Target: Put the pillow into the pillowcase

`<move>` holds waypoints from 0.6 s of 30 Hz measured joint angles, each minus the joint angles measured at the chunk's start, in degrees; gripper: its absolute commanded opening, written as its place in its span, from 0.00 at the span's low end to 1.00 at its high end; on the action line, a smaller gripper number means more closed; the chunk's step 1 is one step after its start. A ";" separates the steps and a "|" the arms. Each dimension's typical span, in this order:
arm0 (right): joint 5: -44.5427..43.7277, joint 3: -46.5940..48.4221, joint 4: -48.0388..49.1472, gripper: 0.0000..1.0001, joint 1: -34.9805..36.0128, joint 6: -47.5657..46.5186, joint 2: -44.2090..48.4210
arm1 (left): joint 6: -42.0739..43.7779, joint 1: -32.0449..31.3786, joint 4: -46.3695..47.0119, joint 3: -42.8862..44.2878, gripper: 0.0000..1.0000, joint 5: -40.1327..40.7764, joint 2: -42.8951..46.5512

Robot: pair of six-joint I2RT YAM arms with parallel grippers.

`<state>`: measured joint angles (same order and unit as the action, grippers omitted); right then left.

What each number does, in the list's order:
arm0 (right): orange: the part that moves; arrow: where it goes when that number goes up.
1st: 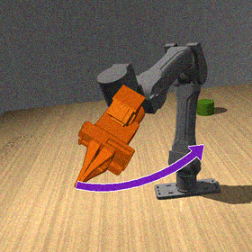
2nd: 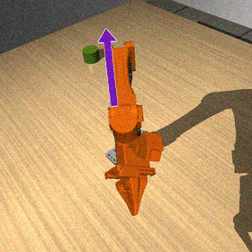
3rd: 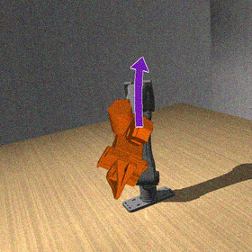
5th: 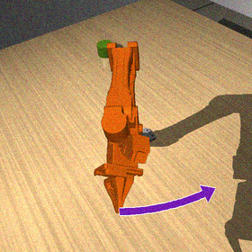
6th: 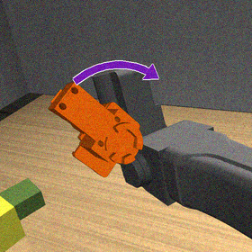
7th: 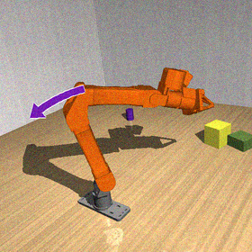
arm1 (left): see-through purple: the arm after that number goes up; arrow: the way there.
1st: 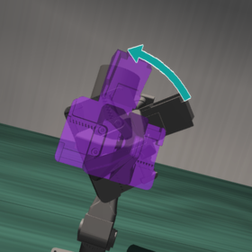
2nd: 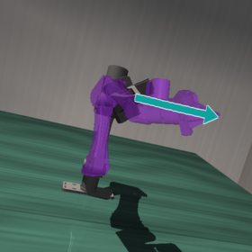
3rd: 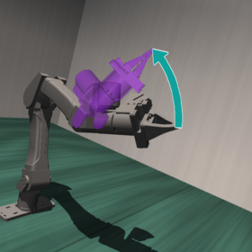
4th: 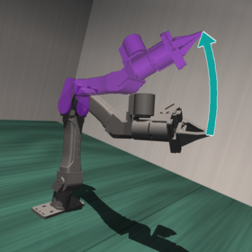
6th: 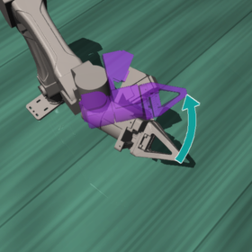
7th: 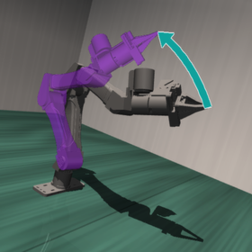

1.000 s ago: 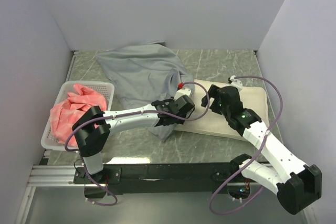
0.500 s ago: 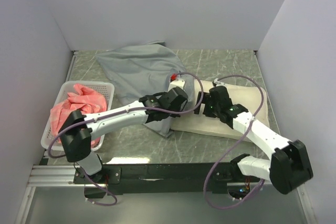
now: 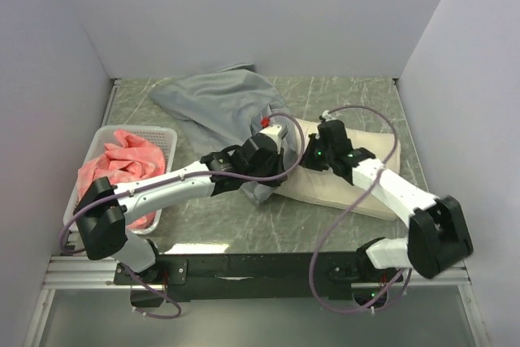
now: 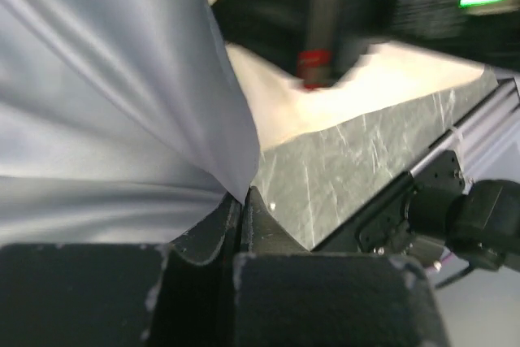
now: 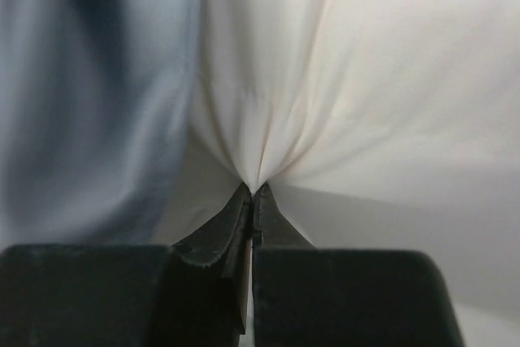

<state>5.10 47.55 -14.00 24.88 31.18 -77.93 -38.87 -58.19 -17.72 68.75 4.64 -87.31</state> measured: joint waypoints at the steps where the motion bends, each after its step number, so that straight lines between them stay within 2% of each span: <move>1: 0.00 -0.07 -1.11 0.00 0.02 1.11 2.08 | -0.17 0.00 0.20 -0.76 0.01 -0.52 0.44; 5: -0.85 0.52 -6.45 0.00 0.11 4.42 13.49 | -0.81 0.00 0.94 -2.69 0.01 -2.05 1.84; 8: -2.38 3.17 -10.82 0.00 0.26 5.73 18.49 | -1.05 -0.11 1.88 -3.34 0.01 -3.10 3.80; 13: -5.07 5.11 -12.09 0.00 0.96 9.01 19.23 | -1.05 -0.70 3.69 -3.02 0.01 -4.87 7.80; 18: -10.95 1.25 -8.52 0.00 3.82 14.19 18.23 | -1.09 -4.04 3.74 -0.15 0.01 -7.19 7.43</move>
<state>-5.85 48.80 -22.52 28.71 45.36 -59.70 -39.97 -62.24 -13.98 68.60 -2.55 -79.88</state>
